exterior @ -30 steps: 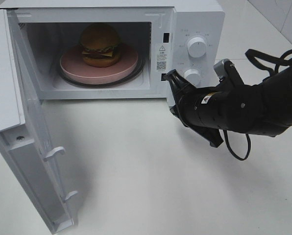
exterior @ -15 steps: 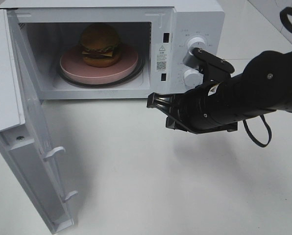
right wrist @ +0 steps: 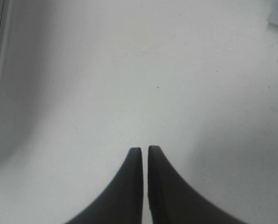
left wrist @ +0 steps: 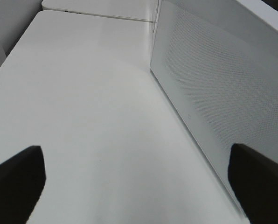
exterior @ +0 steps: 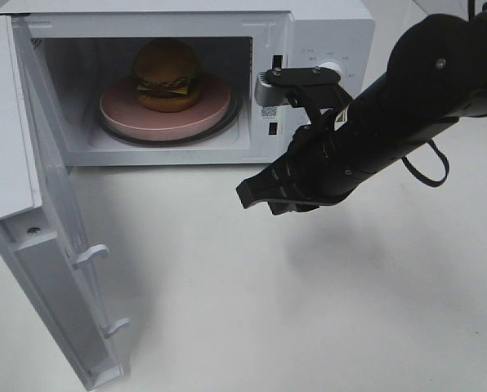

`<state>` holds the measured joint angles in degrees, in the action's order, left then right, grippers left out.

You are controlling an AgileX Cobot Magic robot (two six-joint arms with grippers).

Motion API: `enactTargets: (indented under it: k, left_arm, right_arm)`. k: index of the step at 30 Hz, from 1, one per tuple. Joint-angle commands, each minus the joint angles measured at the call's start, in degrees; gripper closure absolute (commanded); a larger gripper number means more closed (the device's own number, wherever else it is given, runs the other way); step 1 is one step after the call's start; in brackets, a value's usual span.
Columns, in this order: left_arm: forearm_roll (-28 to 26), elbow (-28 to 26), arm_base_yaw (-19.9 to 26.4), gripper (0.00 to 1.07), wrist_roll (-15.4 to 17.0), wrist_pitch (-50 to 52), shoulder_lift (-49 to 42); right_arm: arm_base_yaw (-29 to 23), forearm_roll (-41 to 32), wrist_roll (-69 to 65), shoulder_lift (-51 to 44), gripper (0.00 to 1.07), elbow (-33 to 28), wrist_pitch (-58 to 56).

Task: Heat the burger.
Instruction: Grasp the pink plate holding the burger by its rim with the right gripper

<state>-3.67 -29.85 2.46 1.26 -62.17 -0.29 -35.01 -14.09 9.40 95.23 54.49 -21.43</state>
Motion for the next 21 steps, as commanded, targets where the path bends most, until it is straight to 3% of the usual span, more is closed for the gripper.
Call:
enactTargets:
  k: [1, 2, 5, 7, 13, 17, 21]
  left_arm:
    - [0.0, 0.17, 0.0, 0.07, -0.06, 0.8, -0.52]
    - [0.0, 0.17, 0.0, 0.07, -0.06, 0.8, -0.52]
    - [0.0, 0.17, 0.0, 0.07, -0.06, 0.8, -0.52]
    - [0.0, 0.17, 0.0, 0.07, -0.06, 0.8, -0.52]
    - [0.0, 0.17, 0.0, 0.07, -0.06, 0.8, -0.52]
    - [0.0, 0.17, 0.0, 0.07, -0.06, 0.8, -0.52]
    - [0.0, 0.17, 0.0, 0.07, -0.06, 0.8, -0.52]
  right_arm:
    - [0.23, 0.63, 13.46, -0.4, 1.04, 2.01, -4.18]
    - [0.23, 0.63, 20.57, -0.4, 1.04, 2.81, -5.44]
    - [0.23, 0.63, 24.52, -0.4, 1.04, 3.04, -6.02]
    - [0.23, 0.57, 38.5, -0.4, 1.03, 3.78, -6.76]
    - [0.23, 2.01, 54.03, -0.4, 1.03, 3.78, -7.91]
    - [0.17, 5.16, 57.7, -0.4, 1.03, 3.78, -8.54]
    - [0.06, 13.75, 58.56, -0.4, 1.03, 3.84, -10.08]
